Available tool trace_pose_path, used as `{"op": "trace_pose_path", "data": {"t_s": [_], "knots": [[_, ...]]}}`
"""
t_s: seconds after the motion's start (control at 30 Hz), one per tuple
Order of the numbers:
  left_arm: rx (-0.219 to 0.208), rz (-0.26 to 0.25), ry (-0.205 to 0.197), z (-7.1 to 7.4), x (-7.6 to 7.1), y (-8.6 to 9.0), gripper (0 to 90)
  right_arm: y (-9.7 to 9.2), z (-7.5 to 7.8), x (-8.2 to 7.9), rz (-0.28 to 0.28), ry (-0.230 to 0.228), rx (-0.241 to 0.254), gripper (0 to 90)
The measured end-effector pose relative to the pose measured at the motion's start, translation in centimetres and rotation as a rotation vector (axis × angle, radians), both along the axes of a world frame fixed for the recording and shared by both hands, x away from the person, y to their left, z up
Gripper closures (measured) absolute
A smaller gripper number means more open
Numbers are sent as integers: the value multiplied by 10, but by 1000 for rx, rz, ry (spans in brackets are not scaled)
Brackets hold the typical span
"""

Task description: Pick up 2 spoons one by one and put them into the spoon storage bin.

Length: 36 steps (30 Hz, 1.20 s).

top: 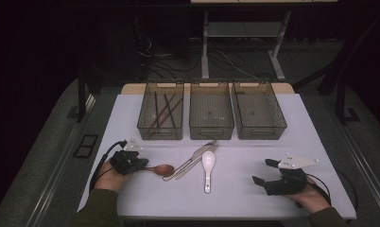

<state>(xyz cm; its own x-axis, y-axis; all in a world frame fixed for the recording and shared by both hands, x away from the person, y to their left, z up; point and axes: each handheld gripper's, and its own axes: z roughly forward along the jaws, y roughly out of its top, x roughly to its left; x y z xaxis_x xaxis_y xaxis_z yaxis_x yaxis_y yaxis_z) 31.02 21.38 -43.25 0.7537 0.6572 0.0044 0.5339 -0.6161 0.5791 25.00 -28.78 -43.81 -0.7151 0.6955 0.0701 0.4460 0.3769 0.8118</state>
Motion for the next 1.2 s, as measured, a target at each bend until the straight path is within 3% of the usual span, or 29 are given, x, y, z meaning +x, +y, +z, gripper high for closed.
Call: {"op": "trace_pose_path", "data": {"t_s": [0.33, 0.47, 0.57, 0.7, 0.83, 0.93, 1.03, 1.2], "knots": [[-26, -25, 44, 2, -21, -1, 890, 0, 0, 0, -1, 1, -7, 176], [-55, -12, 26, 3, -20, 2, 876, 0, 0, 0, -1, 0, -8, 176], [-127, -3, 14, 5, -18, 3, 793, 1, -1, 0, -1, -1, -9, 176], [-237, -5, 21, 4, -16, -5, 610, 1, -1, 0, -3, 2, -10, 176], [-274, -13, 27, 3, -15, -14, 492, 2, -1, 1, 0, 1, -11, 176], [-255, -20, 22, 0, -14, -18, 449, 2, -1, 1, 2, 0, -14, 176], [-269, -12, 32, -3, -13, -21, 435, 3, -1, 0, 1, 3, -16, 176], [-257, -17, 35, -6, -13, -25, 428, 3, -1, 0, 1, 3, -17, 176]]}}
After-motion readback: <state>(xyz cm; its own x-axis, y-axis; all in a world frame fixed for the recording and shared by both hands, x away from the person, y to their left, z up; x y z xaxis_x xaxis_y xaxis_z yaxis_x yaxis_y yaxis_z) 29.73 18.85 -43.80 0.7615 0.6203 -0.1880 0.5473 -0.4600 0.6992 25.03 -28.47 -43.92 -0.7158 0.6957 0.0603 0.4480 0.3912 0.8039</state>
